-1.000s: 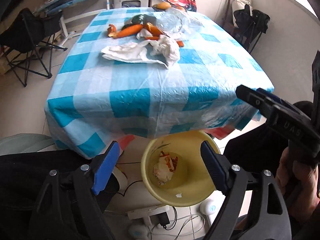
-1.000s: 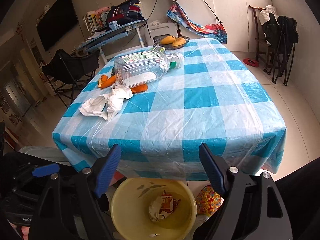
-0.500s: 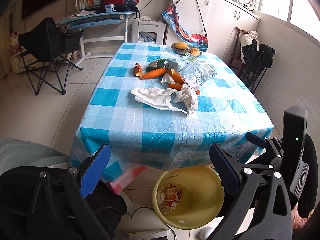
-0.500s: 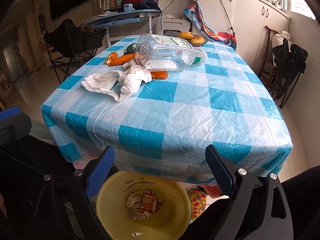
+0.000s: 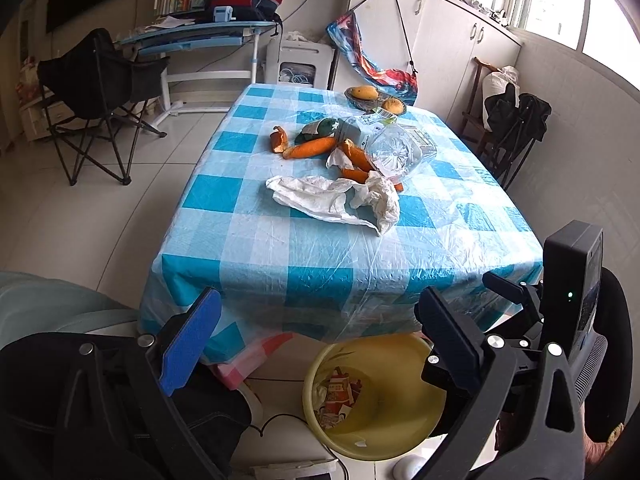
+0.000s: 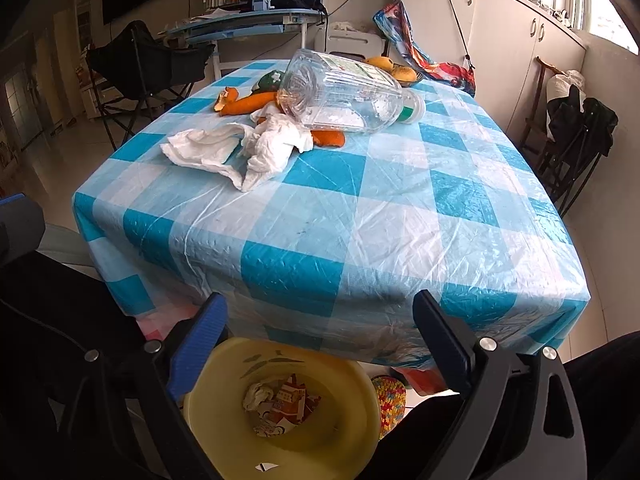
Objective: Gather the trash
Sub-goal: 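Move both grippers back toward the tissues on the table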
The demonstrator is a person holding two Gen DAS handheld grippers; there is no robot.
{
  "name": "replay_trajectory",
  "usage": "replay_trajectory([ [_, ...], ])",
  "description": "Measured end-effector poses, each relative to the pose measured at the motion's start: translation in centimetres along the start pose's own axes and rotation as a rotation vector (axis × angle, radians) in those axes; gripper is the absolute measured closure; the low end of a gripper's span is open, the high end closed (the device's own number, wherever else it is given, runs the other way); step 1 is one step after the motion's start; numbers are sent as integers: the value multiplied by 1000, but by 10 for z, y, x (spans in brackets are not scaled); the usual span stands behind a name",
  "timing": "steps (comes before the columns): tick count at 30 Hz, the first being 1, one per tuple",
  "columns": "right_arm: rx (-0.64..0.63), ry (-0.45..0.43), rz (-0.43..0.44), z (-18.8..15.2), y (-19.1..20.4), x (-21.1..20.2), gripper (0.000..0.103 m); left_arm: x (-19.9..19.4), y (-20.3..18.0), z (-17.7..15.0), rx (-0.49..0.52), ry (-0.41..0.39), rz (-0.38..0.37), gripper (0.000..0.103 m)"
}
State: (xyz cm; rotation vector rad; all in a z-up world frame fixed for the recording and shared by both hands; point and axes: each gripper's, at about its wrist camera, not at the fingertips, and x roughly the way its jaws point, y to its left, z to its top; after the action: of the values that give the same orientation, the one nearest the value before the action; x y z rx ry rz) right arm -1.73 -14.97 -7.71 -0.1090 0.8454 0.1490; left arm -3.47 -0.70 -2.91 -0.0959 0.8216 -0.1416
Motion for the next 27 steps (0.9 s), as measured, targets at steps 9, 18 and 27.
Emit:
replay_trajectory([
  [9,-2,3,-7,-1,2,3,12,2,1,-1,-8,6,-5,7],
  [18,-1,2,-6,-1,2,3,12,2,1,-1,-7,8,-6,7],
  [27,15,1,0,-1,-1,5,12,4,0,-4,-7,17,-2,7],
])
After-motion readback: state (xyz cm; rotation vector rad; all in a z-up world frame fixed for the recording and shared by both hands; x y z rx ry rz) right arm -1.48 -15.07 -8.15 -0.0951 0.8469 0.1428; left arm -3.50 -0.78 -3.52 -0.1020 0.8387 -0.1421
